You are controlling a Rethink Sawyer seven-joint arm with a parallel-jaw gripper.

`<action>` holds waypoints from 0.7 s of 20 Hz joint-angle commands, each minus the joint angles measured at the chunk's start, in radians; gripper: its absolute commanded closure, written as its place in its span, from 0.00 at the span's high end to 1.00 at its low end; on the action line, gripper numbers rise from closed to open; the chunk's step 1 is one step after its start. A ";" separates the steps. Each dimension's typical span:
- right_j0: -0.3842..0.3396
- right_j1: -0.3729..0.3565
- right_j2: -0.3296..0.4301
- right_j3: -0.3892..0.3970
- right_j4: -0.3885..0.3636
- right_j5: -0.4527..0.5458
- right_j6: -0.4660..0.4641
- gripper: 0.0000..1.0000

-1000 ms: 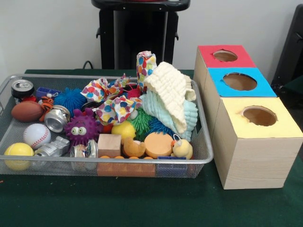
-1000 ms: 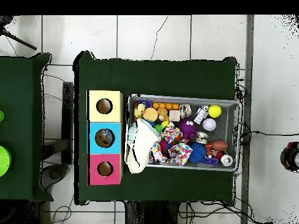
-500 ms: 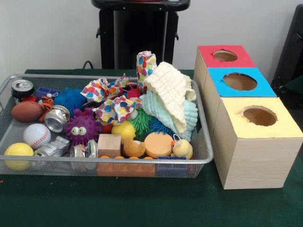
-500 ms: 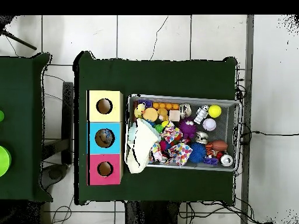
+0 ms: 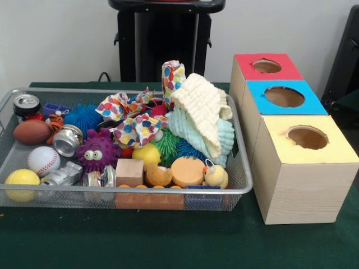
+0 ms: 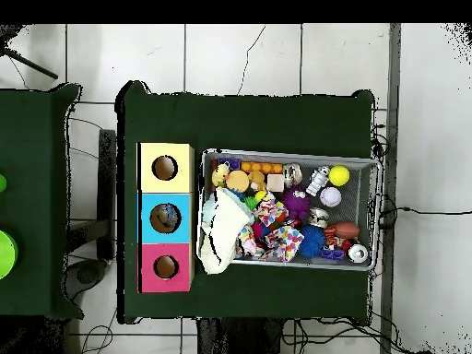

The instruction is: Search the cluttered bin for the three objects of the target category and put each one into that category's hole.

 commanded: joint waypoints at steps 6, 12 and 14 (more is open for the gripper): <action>-0.537 0.280 0.882 0.343 -0.293 -0.363 -0.407 0.00; -0.494 0.131 0.772 0.367 -0.304 -0.434 -0.244 0.00; -0.481 0.108 0.745 0.371 -0.300 -0.441 -0.214 0.00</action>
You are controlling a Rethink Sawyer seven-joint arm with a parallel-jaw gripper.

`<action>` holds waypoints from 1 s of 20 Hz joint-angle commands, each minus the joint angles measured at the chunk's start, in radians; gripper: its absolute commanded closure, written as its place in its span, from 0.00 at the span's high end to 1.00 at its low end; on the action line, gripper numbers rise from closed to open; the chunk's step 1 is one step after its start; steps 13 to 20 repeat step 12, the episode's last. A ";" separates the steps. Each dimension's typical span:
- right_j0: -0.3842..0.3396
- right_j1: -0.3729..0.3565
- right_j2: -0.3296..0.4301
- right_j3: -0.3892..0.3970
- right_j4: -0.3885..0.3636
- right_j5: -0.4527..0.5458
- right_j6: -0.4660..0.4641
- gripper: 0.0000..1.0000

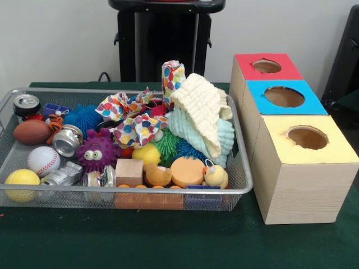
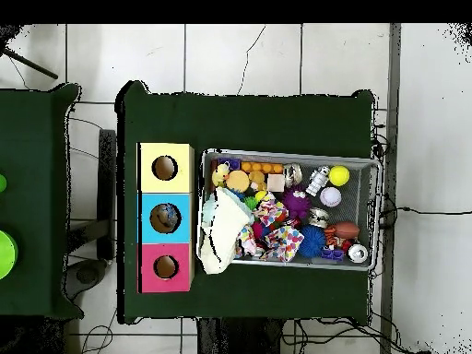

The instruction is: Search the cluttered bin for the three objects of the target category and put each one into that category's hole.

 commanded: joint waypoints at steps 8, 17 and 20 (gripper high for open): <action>0.130 -0.167 -0.025 0.165 -0.041 -0.092 0.072 0.00; 0.110 -0.083 -0.004 0.117 -0.052 -0.016 0.003 0.00; 0.110 -0.083 -0.004 0.117 -0.052 -0.016 0.003 0.00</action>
